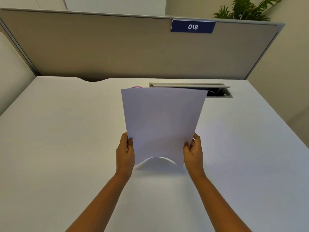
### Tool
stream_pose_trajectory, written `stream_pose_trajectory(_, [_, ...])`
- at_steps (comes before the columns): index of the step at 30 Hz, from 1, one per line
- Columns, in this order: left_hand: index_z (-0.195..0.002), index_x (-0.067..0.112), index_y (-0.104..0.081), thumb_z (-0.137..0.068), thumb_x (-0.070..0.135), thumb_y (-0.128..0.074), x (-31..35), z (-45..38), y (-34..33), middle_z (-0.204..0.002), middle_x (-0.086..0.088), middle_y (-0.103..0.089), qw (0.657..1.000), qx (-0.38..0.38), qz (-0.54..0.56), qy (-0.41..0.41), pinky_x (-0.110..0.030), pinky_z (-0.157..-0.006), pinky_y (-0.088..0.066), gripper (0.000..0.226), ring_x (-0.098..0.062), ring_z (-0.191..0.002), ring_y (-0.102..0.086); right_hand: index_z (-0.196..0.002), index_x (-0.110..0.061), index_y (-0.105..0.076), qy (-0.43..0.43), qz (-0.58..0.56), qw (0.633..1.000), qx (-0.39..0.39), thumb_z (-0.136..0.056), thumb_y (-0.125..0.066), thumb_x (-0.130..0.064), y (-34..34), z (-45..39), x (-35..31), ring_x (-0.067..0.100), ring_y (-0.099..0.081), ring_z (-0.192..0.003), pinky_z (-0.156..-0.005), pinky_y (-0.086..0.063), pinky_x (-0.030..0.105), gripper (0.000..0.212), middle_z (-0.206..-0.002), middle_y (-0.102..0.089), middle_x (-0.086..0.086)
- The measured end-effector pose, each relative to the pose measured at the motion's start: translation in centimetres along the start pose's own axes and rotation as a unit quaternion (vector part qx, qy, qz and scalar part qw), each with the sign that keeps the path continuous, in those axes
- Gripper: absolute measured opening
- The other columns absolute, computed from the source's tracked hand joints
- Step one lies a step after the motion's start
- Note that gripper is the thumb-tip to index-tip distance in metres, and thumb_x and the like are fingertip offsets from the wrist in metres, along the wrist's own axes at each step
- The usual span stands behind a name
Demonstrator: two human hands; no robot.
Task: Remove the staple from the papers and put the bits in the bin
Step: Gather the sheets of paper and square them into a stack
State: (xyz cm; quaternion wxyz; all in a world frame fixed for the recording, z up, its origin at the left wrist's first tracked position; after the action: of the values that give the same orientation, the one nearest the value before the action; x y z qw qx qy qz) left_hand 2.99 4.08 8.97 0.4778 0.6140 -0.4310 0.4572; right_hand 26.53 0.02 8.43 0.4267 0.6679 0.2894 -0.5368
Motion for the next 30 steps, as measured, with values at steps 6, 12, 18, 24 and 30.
stream_pose_trajectory(6, [-0.121, 0.018, -0.048, -0.097, 0.011, -0.04, 0.0, -0.7, 1.4, -0.087, -0.004, -0.063, 0.999, 0.026, 0.002, 0.043, -0.01, -0.057, -0.044, 0.026, -0.008, -0.07, -0.058, -0.124, -0.019, -0.044, 0.0, -0.023, 1.0, -0.017, -0.093, -0.049, -0.01, 1.7, -0.9, -0.7, 0.01, -0.063, -0.09, -0.075, -0.053, 0.015, 0.033, -0.106, -0.061, -0.008])
stream_pose_trajectory(12, [-0.122, 0.013, -0.048, -0.097, 0.009, -0.038, -6.4, 2.1, 1.7, -0.111, -0.016, -0.061, 0.985, -0.006, -0.007, 0.173, -0.038, -0.081, -0.047, 0.027, -0.029, -0.091, -0.057, -0.121, -0.018, -0.053, -0.023, 0.178, 0.983, -0.04, -0.089, -0.058, -0.019, 5.7, 0.8, 4.4, 0.015, -0.054, -0.111, -0.092, -0.046, 0.029, 0.032, -0.118, -0.057, -0.003])
stream_pose_trajectory(18, [-0.116, 0.014, -0.05, -0.096, 0.005, -0.036, -10.3, 4.0, 1.5, -0.097, -0.015, -0.063, 0.972, -0.014, -0.02, 0.233, -0.031, -0.065, -0.044, 0.026, -0.029, -0.08, -0.057, -0.123, -0.019, -0.054, -0.163, 0.49, 0.856, -0.028, -0.093, -0.049, -0.025, 13.4, 3.6, 9.3, 0.03, -0.045, -0.12, -0.089, -0.045, 0.037, 0.031, -0.128, -0.053, 0.011])
stream_pose_trajectory(24, [-0.118, 0.019, -0.049, -0.096, 0.008, -0.037, -11.9, 4.4, 1.0, -0.114, -0.016, -0.061, 0.965, -0.022, -0.028, 0.258, -0.05, -0.087, -0.049, 0.027, -0.035, -0.096, -0.059, -0.134, -0.01, -0.045, -0.165, 0.445, 0.878, -0.055, -0.094, -0.048, -0.026, 11.0, 3.2, 10.2, 0.028, -0.039, -0.13, -0.103, -0.038, 0.036, 0.043, -0.14, -0.044, 0.011])
stream_pose_trajectory(30, [-0.122, 0.016, -0.047, -0.096, 0.01, -0.038, -12.5, 4.4, 1.1, -0.121, -0.017, -0.057, 0.964, -0.019, -0.029, 0.262, -0.053, -0.093, -0.046, 0.028, -0.037, -0.104, -0.056, -0.136, -0.018, -0.043, -0.114, 0.327, 0.936, -0.068, -0.091, -0.055, -0.026, 9.7, 1.8, 9.3, 0.021, -0.04, -0.133, -0.109, -0.034, 0.036, 0.047, -0.144, -0.044, 0.005])
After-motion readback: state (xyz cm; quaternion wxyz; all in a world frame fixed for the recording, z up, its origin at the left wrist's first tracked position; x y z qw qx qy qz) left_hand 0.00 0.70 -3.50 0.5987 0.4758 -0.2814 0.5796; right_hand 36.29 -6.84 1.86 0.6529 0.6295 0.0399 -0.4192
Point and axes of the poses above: each hand's wrist, its own z-axis away from the middle knuckle, its own y-axis out of the back of the hand, x = y × z, the point moved 8 cm from there along -z, towards the middle knuckle
